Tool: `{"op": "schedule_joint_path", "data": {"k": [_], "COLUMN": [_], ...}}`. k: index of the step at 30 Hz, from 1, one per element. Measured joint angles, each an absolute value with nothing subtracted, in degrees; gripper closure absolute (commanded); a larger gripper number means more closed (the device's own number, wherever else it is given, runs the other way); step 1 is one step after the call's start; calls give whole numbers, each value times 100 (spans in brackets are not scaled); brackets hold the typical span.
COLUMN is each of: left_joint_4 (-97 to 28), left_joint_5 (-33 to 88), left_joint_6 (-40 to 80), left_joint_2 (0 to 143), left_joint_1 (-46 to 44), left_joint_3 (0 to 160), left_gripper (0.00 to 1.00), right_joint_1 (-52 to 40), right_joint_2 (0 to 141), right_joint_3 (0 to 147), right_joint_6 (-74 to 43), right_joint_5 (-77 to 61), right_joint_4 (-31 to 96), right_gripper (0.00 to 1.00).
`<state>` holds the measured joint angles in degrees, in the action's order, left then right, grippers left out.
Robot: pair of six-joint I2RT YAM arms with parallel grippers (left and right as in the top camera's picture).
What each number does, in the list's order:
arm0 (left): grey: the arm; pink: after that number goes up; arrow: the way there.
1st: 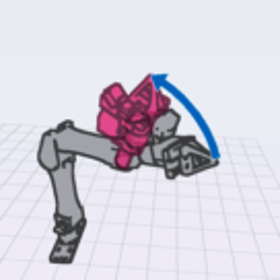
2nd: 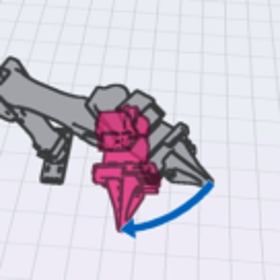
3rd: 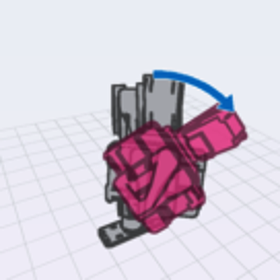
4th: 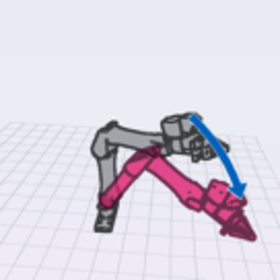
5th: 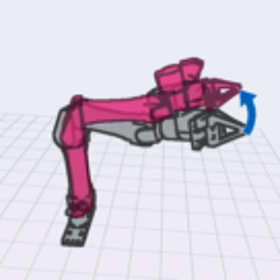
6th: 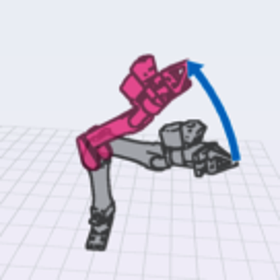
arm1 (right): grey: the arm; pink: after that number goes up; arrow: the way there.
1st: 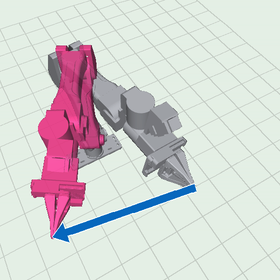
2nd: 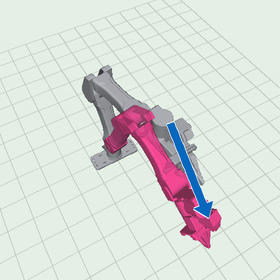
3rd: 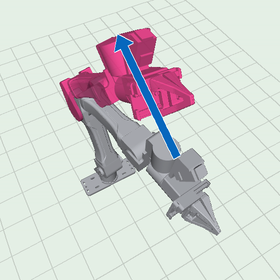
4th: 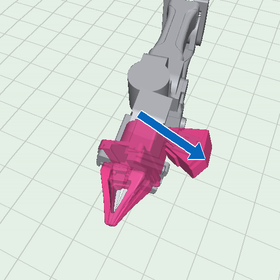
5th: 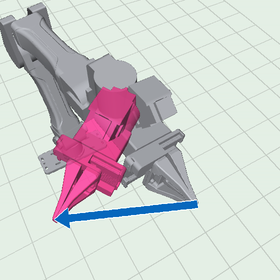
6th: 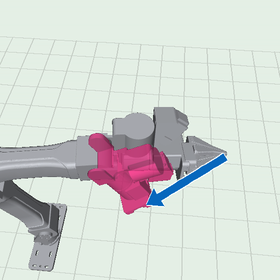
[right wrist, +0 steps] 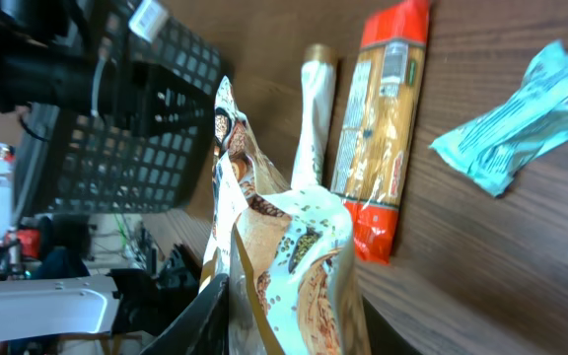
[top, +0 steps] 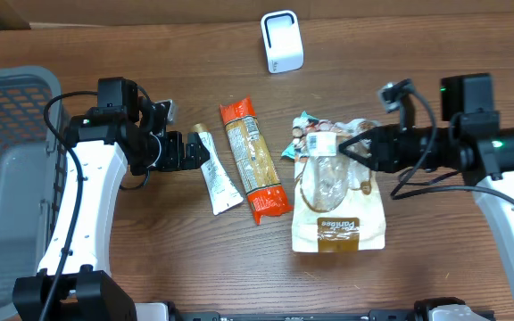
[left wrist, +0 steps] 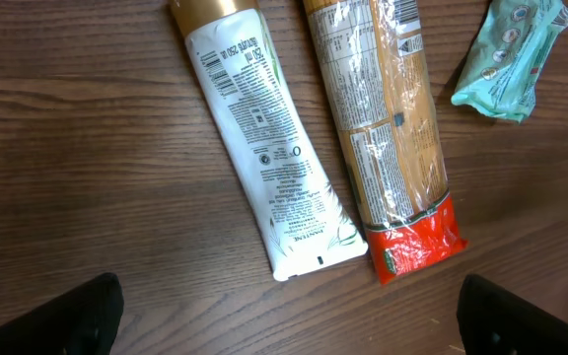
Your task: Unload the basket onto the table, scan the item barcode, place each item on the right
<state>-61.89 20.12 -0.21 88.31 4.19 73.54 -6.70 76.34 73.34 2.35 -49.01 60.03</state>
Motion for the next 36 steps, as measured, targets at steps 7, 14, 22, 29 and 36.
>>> {"op": "schedule_joint_path", "data": {"k": [7,14,22,29,36], "left_joint_4": [-6189,-6189,-6193,-6189,-6193], "left_joint_5": [2012,2012,2012,2010,1994], "left_joint_6": [-21,-21,-21,-21,-21], "left_joint_2": [8831,8831,8831,8833,8833], "left_joint_1": [419,421,421,421,421], "left_joint_3": [7354,7354,7354,7354,7352], "left_gripper": [1,0,0,0,0], "right_joint_1": [-1382,-2714,-3203,-3201,-3179], "right_joint_2": [7651,8053,9504,10390,11428], "right_joint_3": [7935,8639,8630,8630,8621], "right_joint_6": [-296,-454,290,2075,4528], "right_joint_5": [-3688,-622,1782,2790,3516], "right_joint_4": [5883,4978,3306,1466,-1190], "right_gripper": [75,76,86,86,85]}}
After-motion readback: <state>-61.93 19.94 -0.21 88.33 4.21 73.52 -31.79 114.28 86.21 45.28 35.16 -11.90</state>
